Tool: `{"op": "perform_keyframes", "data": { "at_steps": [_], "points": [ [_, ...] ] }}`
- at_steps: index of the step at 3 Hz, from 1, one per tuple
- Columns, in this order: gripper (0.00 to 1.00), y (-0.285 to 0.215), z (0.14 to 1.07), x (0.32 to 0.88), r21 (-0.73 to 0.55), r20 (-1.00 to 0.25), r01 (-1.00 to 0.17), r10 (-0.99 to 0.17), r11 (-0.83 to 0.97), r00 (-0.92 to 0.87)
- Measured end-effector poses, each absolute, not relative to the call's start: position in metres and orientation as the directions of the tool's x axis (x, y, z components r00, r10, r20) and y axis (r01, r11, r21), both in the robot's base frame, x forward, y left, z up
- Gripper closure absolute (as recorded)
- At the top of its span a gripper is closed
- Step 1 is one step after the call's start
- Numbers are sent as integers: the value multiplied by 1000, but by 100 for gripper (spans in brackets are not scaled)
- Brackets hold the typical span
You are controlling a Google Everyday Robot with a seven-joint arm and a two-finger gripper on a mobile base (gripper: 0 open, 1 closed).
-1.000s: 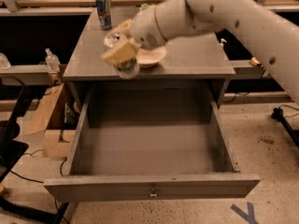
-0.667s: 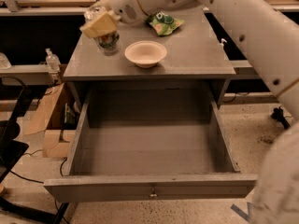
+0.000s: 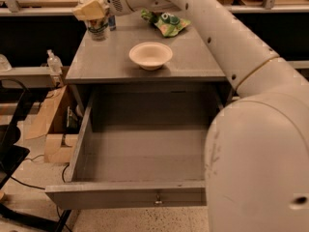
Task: Pick 7up can from top drawer and place on counter
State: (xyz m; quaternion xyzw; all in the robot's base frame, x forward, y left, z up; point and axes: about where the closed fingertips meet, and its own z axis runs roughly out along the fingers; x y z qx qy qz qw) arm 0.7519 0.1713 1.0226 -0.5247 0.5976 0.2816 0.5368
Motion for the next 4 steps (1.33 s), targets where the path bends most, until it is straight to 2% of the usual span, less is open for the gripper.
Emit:
{"op": "perform_keyframes", "data": {
  "at_steps": [2, 3, 4],
  "points": [
    [100, 168, 934, 827, -163, -961, -909, -272, 385, 57],
    [74, 184, 892, 844, -68, -977, -923, -212, 379, -15],
    [50, 184, 901, 844, -68, -977, -923, -212, 379, -15]
  ]
}}
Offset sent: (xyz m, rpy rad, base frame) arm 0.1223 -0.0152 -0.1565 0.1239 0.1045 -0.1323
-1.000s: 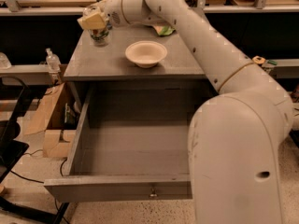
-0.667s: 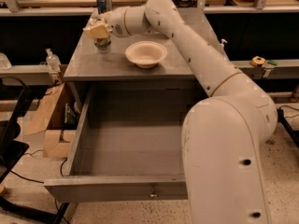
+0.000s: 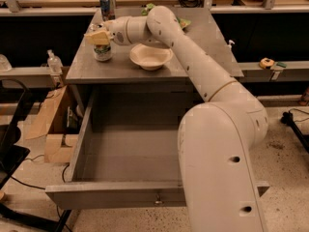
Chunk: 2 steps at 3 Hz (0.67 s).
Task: Pick 7up can from top drawer and place on counter
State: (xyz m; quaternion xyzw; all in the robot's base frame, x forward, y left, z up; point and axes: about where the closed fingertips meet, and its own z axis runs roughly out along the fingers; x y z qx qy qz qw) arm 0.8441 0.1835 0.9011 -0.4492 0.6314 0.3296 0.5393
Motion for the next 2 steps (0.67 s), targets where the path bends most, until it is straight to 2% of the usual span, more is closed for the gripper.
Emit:
{"op": "perform_keyframes", "data": {
  "at_steps": [2],
  "points": [
    [0, 189, 900, 843, -65, -977, -926, -212, 373, -16]
  ]
}}
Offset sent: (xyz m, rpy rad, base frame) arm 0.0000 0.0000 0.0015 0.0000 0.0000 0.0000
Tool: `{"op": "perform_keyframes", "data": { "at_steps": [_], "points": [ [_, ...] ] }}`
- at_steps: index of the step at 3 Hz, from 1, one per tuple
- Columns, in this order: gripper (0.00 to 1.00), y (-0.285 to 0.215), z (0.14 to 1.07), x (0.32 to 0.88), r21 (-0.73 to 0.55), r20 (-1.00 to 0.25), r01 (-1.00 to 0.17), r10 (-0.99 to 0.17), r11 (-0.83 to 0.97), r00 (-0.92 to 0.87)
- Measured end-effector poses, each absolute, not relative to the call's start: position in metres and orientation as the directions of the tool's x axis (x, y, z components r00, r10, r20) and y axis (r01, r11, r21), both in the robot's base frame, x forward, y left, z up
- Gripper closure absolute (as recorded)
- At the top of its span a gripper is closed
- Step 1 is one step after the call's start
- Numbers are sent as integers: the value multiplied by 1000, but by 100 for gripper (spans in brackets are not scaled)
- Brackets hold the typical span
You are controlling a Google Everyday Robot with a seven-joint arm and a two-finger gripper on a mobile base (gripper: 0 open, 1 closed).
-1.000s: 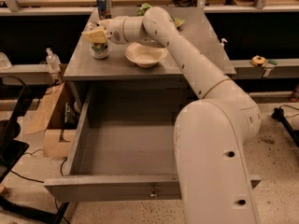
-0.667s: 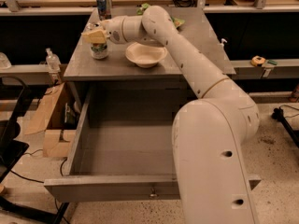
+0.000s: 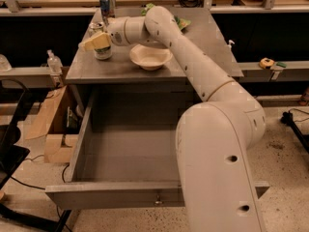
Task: Pick 7up can from top drawer and place on counter
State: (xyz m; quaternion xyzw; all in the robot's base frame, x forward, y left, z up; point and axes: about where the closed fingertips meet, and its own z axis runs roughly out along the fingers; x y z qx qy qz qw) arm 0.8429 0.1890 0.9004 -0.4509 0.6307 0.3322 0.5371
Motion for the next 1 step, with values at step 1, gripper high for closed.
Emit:
{"op": "perform_keyframes", "data": {
  "at_steps": [1],
  "points": [
    [0, 189, 900, 843, -65, -977, -926, -212, 373, -16]
  ]
}}
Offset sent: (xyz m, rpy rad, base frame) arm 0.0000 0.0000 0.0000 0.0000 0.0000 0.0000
